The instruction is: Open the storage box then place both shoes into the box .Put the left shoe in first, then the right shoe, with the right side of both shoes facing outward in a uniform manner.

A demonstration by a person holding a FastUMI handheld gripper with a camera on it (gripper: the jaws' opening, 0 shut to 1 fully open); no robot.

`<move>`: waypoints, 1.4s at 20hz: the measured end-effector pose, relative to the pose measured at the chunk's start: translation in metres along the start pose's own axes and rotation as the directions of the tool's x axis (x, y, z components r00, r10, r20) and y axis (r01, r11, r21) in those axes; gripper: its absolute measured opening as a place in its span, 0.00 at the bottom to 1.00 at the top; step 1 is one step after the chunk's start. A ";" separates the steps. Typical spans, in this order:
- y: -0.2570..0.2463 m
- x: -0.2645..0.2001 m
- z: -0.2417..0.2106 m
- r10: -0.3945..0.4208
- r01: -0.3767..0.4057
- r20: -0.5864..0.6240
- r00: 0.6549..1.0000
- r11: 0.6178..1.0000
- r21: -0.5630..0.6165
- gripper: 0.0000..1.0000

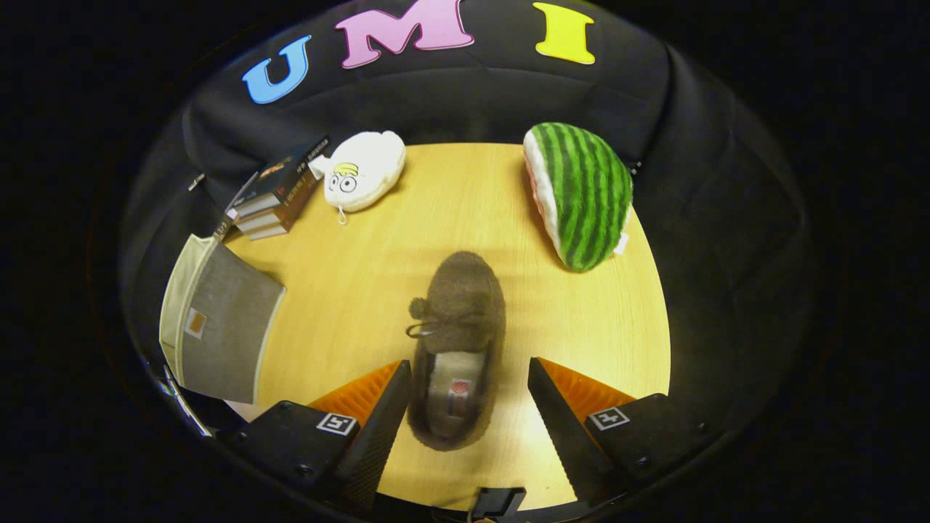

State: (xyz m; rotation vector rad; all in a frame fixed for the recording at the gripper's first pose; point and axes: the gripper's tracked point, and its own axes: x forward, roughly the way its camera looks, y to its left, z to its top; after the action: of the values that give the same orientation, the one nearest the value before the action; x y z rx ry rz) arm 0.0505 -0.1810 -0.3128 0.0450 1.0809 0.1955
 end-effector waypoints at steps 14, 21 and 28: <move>-0.019 0.076 -0.011 -0.005 0.026 -0.119 0.993 0.984 0.178 0.89; -0.015 0.079 -0.010 0.018 0.021 -0.119 0.993 0.948 0.317 0.24; -0.004 0.060 -0.011 0.024 0.016 -0.096 0.995 0.921 0.390 0.06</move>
State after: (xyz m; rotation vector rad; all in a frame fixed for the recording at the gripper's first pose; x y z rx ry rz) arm 0.0684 -0.1745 -0.3711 0.4007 1.2058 -0.0184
